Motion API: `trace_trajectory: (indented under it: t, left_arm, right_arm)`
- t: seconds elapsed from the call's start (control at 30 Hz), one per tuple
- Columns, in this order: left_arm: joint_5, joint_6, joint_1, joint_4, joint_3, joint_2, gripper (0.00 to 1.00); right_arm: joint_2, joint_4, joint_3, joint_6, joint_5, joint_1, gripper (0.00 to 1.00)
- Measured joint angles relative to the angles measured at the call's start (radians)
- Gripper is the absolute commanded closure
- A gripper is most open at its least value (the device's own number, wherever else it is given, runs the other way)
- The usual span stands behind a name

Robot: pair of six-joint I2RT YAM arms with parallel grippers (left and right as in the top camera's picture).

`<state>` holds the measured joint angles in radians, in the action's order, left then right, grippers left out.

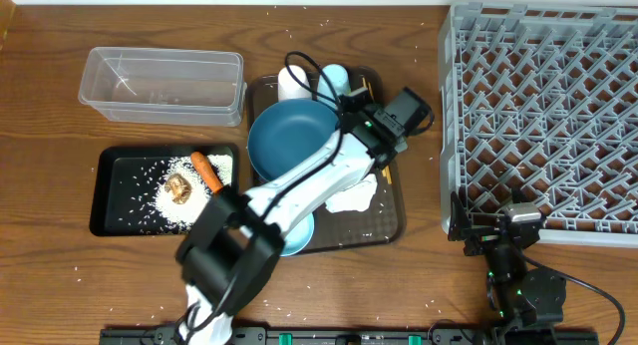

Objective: Sort waste into correct bins and load items into the dishwasher rack

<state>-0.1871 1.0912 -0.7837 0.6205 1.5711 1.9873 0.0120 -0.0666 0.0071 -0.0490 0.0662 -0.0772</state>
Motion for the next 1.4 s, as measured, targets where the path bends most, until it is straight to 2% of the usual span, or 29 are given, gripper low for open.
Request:
trace_trajectory:
  t: [0.23, 0.37, 0.5, 0.77, 0.83, 1.07, 1.1, 1.17, 1.27, 1.33, 1.4]
  left_arm:
    - [-0.004, -0.018, 0.019, 0.0, 0.0, -0.119, 0.94]
    - [-0.018, -0.019, 0.082, 0.001, 0.0, -0.156, 0.94]
    - [-0.03, -0.019, 0.199, 0.001, 0.0, -0.162, 0.94]
    - [-0.033, -0.019, 0.52, -0.031, 0.0, -0.162, 0.94]
    - [-0.025, -0.019, 0.595, -0.046, 0.0, -0.162, 0.91]
    - [0.119, -0.019, 0.815, -0.108, 0.0, -0.141, 0.89]
    - [0.135, -0.019, 0.831, -0.106, 0.0, -0.134, 0.84]
    - [0.164, -0.024, 0.861, -0.1, 0.0, -0.114, 0.62]
    - [0.188, -0.024, 0.883, -0.076, 0.0, -0.094, 0.54]
    - [0.203, -0.023, 0.888, -0.05, -0.001, -0.091, 0.44]
    - [0.216, -0.026, 0.888, -0.031, -0.001, -0.091, 0.39]
  right_arm:
    - [0.0, 0.0, 0.0, 0.0, 0.0, 0.0, 0.01]
    - [0.0, 0.0, 0.0, 0.0, 0.0, 0.0, 0.01]
    - [0.0, 0.0, 0.0, 0.0, 0.0, 0.0, 0.01]
    - [0.0, 0.0, 0.0, 0.0, 0.0, 0.0, 0.01]
    - [0.0, 0.0, 0.0, 0.0, 0.0, 0.0, 0.01]
    - [0.0, 0.0, 0.0, 0.0, 0.0, 0.0, 0.01]
    - [0.0, 0.0, 0.0, 0.0, 0.0, 0.0, 0.01]
    - [0.0, 0.0, 0.0, 0.0, 0.0, 0.0, 0.01]
    - [0.0, 0.0, 0.0, 0.0, 0.0, 0.0, 0.01]
    - [0.0, 0.0, 0.0, 0.0, 0.0, 0.0, 0.01]
    - [0.0, 0.0, 0.0, 0.0, 0.0, 0.0, 0.01]
